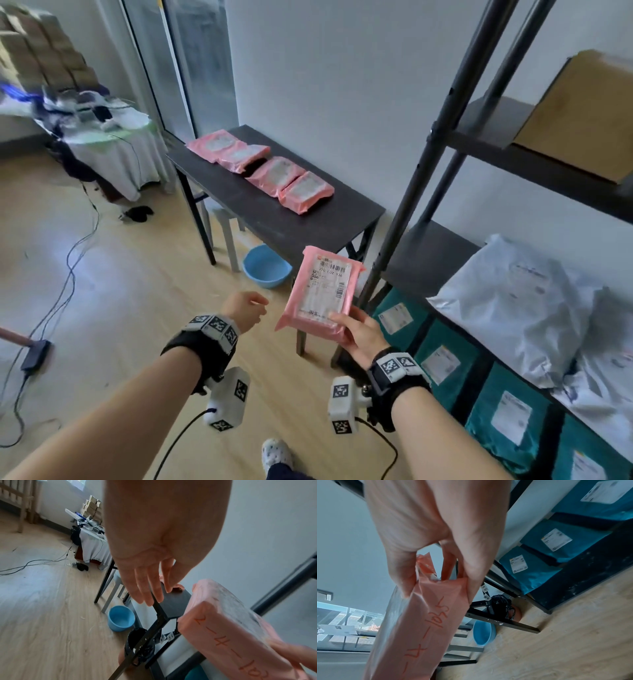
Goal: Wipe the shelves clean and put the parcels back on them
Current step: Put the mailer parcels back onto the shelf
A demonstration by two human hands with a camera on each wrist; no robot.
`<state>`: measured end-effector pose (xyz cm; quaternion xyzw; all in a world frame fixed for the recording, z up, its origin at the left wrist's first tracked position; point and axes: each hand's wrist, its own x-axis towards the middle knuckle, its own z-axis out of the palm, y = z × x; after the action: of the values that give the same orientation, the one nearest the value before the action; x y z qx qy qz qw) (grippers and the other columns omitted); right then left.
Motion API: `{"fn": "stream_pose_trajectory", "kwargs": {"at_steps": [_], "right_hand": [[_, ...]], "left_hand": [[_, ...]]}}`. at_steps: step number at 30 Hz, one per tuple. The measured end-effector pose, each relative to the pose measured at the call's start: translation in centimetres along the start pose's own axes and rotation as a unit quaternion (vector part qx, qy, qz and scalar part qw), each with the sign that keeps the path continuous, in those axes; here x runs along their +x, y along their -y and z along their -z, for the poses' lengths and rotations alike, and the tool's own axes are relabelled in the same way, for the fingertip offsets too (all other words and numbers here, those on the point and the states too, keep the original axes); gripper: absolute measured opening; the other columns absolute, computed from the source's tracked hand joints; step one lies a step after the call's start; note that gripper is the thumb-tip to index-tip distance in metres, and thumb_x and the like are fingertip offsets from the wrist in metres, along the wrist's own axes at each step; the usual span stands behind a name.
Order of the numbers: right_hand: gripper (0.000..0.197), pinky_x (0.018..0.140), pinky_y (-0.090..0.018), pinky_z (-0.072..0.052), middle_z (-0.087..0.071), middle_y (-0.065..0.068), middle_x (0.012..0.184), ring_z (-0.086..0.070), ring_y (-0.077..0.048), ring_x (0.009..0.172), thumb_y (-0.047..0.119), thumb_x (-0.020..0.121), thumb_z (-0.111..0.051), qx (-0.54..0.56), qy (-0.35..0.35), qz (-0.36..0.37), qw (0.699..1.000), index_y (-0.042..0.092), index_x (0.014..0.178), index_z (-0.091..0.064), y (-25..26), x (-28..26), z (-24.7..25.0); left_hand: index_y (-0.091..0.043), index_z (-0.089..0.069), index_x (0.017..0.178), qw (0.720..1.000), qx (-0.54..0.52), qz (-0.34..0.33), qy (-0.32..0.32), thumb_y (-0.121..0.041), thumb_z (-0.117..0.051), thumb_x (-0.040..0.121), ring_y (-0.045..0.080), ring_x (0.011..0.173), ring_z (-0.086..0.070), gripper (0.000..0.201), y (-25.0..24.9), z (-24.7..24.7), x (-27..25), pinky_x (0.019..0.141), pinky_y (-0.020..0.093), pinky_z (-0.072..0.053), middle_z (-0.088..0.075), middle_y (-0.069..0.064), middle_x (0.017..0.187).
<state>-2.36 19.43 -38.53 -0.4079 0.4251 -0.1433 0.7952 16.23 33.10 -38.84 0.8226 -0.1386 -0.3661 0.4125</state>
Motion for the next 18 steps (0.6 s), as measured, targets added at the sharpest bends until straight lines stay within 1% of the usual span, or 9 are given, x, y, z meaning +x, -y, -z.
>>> {"fn": "stream_pose_trajectory", "kwargs": {"at_steps": [3, 4, 6, 7, 8, 11, 14, 16, 18], "right_hand": [[0.037, 0.088, -0.045, -0.055, -0.07, -0.016, 0.109, -0.069, -0.028, 0.095, 0.001, 0.079, -0.07, -0.014, -0.012, -0.009, 1.0, 0.008, 0.114, -0.063, 2.2, 5.1, -1.7], [0.037, 0.085, -0.045, -0.056, -0.07, -0.016, 0.109, -0.069, -0.029, 0.095, 0.001, 0.079, -0.071, -0.016, -0.019, -0.008, 1.0, 0.008, 0.114, -0.063, 2.9, 6.7, -2.2], [0.035, 0.068, -0.038, -0.059, -0.069, -0.018, 0.11, -0.069, -0.028, 0.09, 0.0, 0.081, -0.069, -0.02, -0.041, -0.004, 0.999, 0.006, 0.115, -0.062, 4.4, 9.6, -3.1], [0.035, 0.062, -0.035, -0.058, -0.069, -0.018, 0.11, -0.069, -0.028, 0.089, 0.0, 0.082, -0.068, -0.021, -0.056, -0.002, 0.998, 0.005, 0.116, -0.061, 5.1, 10.8, -3.4], [0.036, 0.061, -0.035, -0.058, -0.068, -0.018, 0.111, -0.069, -0.029, 0.09, 0.0, 0.082, -0.068, -0.022, -0.07, 0.0, 0.997, 0.005, 0.117, -0.061, 5.7, 12.0, -3.7], [0.042, 0.071, -0.04, -0.058, -0.069, -0.015, 0.109, -0.069, -0.028, 0.092, 0.002, 0.08, -0.071, -0.03, -0.116, 0.007, 0.993, 0.007, 0.12, -0.06, 7.2, 15.8, -4.4], [0.042, 0.079, -0.046, -0.057, -0.069, -0.014, 0.107, -0.068, -0.029, 0.093, 0.003, 0.079, -0.072, -0.035, -0.151, 0.012, 0.988, 0.007, 0.119, -0.059, 8.9, 19.6, -5.4], [0.042, 0.086, -0.05, -0.055, -0.069, -0.013, 0.105, -0.067, -0.031, 0.095, 0.004, 0.078, -0.073, -0.039, -0.18, 0.018, 0.983, 0.007, 0.117, -0.059, 10.3, 22.0, -6.1], [0.039, 0.089, -0.05, -0.054, -0.069, -0.013, 0.105, -0.067, -0.03, 0.097, 0.004, 0.078, -0.073, -0.037, -0.206, 0.021, 0.978, 0.009, 0.114, -0.059, 11.6, 24.4, -6.5]], "left_hand": [[-0.005, -0.059, 0.097, 1.0, 0.01, 0.0, 0.001, 0.001, -0.046, 0.092, 0.015, 0.055, -0.047, 0.015, -2.5, 1.7, 4.3, 0.048, 0.021, -0.037, -0.056, 0.003, 0.07], [-0.004, -0.059, 0.098, 1.0, 0.017, -0.004, 0.001, 0.001, -0.045, 0.092, 0.014, 0.054, -0.047, 0.016, -3.3, 2.3, 5.7, 0.047, 0.02, -0.036, -0.056, 0.002, 0.069], [-0.001, -0.061, 0.102, 0.999, 0.029, -0.016, -0.001, 0.001, -0.046, 0.092, 0.015, 0.054, -0.048, 0.018, -4.9, 3.6, 8.7, 0.046, 0.02, -0.036, -0.056, 0.002, 0.068], [0.0, -0.062, 0.103, 0.999, 0.03, -0.021, 0.0, 0.001, -0.047, 0.091, 0.015, 0.055, -0.049, 0.018, -5.6, 4.1, 10.2, 0.047, 0.021, -0.037, -0.057, 0.002, 0.069], [-0.002, -0.062, 0.102, 0.999, 0.031, -0.024, 0.003, 0.0, -0.048, 0.091, 0.016, 0.057, -0.051, 0.018, -6.3, 4.5, 11.6, 0.049, 0.022, -0.039, -0.058, 0.004, 0.071], [-0.009, -0.063, 0.095, 0.998, 0.046, -0.036, 0.018, -0.003, -0.051, 0.09, 0.016, 0.062, -0.055, 0.015, -8.4, 5.1, 15.6, 0.055, 0.024, -0.044, -0.062, 0.007, 0.079], [-0.008, -0.064, 0.093, 0.995, 0.067, -0.051, 0.046, -0.001, -0.052, 0.089, 0.014, 0.058, -0.053, 0.015, -10.3, 4.8, 19.9, 0.048, 0.016, -0.042, -0.061, 0.006, 0.078], [-0.009, -0.063, 0.091, 0.993, 0.078, -0.053, 0.069, 0.0, -0.05, 0.088, 0.013, 0.057, -0.052, 0.016, -11.7, 4.5, 22.8, 0.049, 0.018, -0.042, -0.061, 0.003, 0.074], [-0.008, -0.065, 0.092, 0.99, 0.089, -0.053, 0.098, -0.001, -0.05, 0.087, 0.014, 0.057, -0.052, 0.018, -13.2, 4.1, 25.8, 0.051, 0.021, -0.043, -0.061, 0.001, 0.072]]}}
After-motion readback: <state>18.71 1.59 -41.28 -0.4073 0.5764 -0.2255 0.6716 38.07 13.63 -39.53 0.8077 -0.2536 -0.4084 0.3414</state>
